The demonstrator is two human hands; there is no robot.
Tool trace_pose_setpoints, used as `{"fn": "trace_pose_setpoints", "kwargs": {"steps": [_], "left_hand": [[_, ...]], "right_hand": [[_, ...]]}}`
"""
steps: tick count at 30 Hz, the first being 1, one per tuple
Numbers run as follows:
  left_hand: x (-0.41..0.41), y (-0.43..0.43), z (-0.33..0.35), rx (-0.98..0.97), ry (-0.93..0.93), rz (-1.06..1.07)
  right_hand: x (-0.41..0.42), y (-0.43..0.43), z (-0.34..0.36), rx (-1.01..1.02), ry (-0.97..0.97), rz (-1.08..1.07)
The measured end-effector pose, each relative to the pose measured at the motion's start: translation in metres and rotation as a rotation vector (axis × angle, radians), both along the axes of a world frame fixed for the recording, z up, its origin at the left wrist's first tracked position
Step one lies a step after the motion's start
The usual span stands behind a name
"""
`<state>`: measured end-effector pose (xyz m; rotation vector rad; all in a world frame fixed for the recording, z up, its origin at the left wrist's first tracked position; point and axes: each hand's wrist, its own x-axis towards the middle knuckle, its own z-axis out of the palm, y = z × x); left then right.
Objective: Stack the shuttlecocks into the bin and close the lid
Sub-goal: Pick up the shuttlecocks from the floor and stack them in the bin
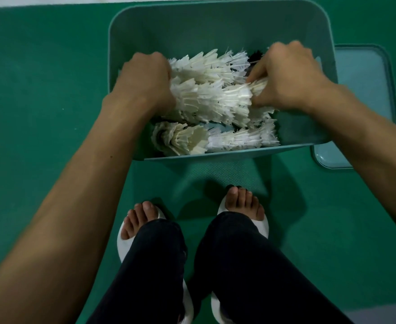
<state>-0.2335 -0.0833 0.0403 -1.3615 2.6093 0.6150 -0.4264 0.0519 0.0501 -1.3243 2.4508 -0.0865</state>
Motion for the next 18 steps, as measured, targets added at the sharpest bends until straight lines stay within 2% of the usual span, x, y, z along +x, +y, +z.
{"fn": "trace_pose_setpoints", "kwargs": {"steps": [6, 14, 18], "left_hand": [[-0.002, 0.005, -0.013, -0.003, -0.041, 0.054], [0.001, 0.003, -0.016, 0.021, -0.059, 0.082], [0.002, 0.002, -0.009, 0.050, -0.070, 0.102]], "right_hand": [[0.001, 0.001, -0.013, -0.011, 0.019, -0.011], [0.008, 0.007, -0.015, 0.056, 0.163, 0.115], [0.011, 0.015, 0.002, 0.085, 0.243, 0.099]]}}
